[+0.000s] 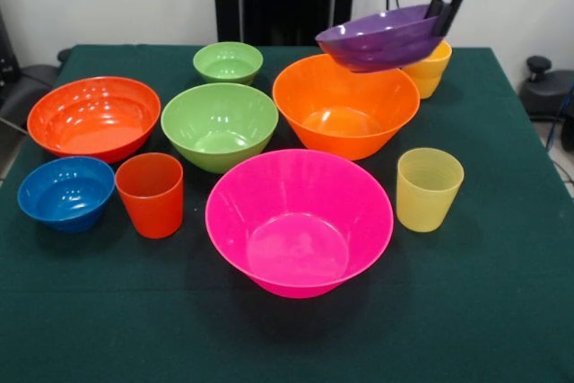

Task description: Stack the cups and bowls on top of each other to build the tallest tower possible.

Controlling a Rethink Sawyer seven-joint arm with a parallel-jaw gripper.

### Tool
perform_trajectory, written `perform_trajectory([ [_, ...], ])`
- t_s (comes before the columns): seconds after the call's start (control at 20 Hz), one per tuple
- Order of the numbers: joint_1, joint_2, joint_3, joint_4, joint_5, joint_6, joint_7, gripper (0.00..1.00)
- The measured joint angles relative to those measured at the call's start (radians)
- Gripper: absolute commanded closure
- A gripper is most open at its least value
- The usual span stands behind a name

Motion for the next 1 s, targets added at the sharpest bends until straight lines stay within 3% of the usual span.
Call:
perform_trajectory([
  [0.55,-0.182,-0.035,0.065,0.046,-0.135,-0.037,0.0,1.0],
  [1.0,-0.234,0.014,0.132,0.044,-0.199,-0.126,0.0,1.0],
])
